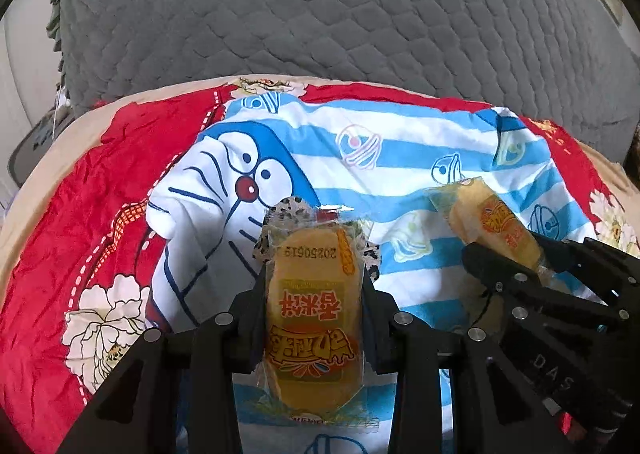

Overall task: Organize objects
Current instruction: 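Lower the left tool's package onto the shirt while the right tool lowers its package beside it, then open the left tool releasing its package while the right tool releases the other, then raise both open tools away from the tray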

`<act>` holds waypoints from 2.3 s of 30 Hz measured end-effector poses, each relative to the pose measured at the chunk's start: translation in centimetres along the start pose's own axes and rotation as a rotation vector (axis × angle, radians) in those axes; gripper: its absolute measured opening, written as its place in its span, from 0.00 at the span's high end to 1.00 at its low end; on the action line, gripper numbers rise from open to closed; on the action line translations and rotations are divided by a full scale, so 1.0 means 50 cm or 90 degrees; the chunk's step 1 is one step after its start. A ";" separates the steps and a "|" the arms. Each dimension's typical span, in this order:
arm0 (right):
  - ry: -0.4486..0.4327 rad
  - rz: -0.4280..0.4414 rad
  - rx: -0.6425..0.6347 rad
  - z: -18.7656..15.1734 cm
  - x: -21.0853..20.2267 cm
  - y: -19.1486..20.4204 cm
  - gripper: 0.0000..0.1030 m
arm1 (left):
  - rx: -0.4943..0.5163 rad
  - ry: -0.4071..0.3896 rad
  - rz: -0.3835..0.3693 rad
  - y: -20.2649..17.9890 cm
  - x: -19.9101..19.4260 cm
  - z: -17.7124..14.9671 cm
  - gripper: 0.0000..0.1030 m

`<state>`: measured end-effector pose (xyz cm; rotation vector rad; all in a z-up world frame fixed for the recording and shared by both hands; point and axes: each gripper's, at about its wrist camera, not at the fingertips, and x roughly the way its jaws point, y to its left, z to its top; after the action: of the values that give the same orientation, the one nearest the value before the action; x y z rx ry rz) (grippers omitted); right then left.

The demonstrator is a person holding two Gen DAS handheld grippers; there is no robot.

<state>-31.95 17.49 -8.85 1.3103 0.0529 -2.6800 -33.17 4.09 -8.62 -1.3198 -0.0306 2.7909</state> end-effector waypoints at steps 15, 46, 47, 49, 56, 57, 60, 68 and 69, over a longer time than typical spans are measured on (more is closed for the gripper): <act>0.015 0.007 0.013 -0.022 0.004 -0.013 0.55 | -0.030 0.021 -0.024 0.006 0.004 -0.015 0.36; 0.013 -0.014 0.032 -0.054 -0.074 -0.028 0.24 | -0.022 0.026 -0.020 0.035 -0.073 -0.035 0.22; 0.012 -0.013 0.030 -0.055 -0.077 -0.027 0.23 | -0.022 0.025 -0.020 0.036 -0.077 -0.036 0.21; 0.010 -0.017 0.026 -0.057 -0.084 -0.024 0.22 | -0.024 0.024 -0.021 0.036 -0.083 -0.038 0.20; 0.010 -0.014 0.022 -0.068 -0.103 -0.015 0.21 | -0.033 0.034 -0.031 0.040 -0.101 -0.045 0.19; 0.009 -0.013 0.025 -0.070 -0.106 -0.016 0.21 | -0.032 0.033 -0.031 0.041 -0.104 -0.046 0.19; 0.001 -0.009 0.032 -0.080 -0.116 -0.017 0.20 | -0.037 0.021 -0.038 0.047 -0.116 -0.052 0.19; 0.002 -0.005 0.031 -0.102 -0.127 -0.010 0.19 | -0.029 0.018 -0.030 0.046 -0.129 -0.065 0.10; 0.001 -0.005 0.033 -0.103 -0.129 -0.009 0.19 | -0.029 0.017 -0.032 0.047 -0.130 -0.066 0.10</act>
<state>-24.09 19.26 -6.98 1.3286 -0.0109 -2.7038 -26.60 1.37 -5.81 -1.3466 -0.1258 2.7457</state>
